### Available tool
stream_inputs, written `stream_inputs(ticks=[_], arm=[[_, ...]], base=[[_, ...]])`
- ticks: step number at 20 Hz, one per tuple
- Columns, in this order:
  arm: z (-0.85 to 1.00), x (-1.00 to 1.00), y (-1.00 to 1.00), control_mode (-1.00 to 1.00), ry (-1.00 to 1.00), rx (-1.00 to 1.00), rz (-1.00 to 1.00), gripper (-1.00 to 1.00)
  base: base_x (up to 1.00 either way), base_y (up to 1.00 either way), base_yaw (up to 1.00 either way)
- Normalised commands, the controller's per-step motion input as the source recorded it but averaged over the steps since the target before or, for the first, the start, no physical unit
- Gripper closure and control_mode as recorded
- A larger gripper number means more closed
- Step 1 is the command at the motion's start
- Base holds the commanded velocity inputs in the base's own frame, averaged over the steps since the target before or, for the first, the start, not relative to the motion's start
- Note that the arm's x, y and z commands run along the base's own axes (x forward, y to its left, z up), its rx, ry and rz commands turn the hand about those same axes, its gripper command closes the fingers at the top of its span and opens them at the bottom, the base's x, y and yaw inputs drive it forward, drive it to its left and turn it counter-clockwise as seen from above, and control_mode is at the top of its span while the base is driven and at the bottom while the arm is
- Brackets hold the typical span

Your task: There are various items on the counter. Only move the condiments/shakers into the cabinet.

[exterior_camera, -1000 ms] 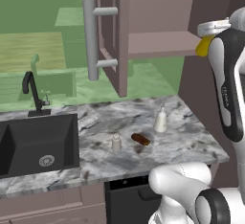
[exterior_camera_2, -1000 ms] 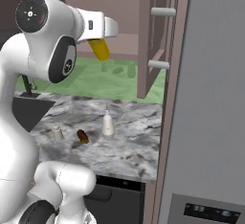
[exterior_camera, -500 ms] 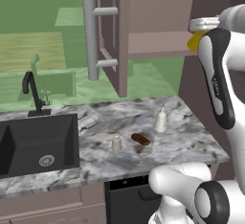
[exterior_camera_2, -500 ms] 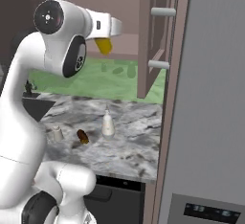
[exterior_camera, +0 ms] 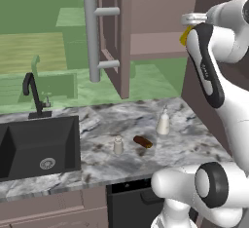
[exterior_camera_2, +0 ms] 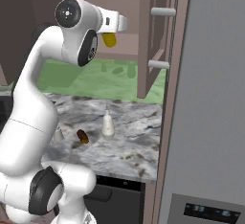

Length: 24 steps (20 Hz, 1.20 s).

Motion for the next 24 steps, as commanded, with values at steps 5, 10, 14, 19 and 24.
stream_inputs(ticks=[5,10,14,19,24], arm=[[-0.10,0.58,0.00,-1.00,0.01,0.00,0.00,1.00],[-0.32,0.49,0.00,-1.00,0.06,0.00,0.00,1.00],[-0.38,0.40,0.00,-1.00,0.11,-0.03,0.00,1.00],[-0.34,0.29,0.02,-1.00,0.09,-0.03,0.00,1.00],[-0.03,0.32,0.03,-1.00,0.10,-0.01,0.00,1.00]], base=[[0.00,0.00,0.00],[0.00,0.00,0.00],[0.00,0.00,0.00],[0.00,0.00,0.00],[0.00,0.00,0.00]])
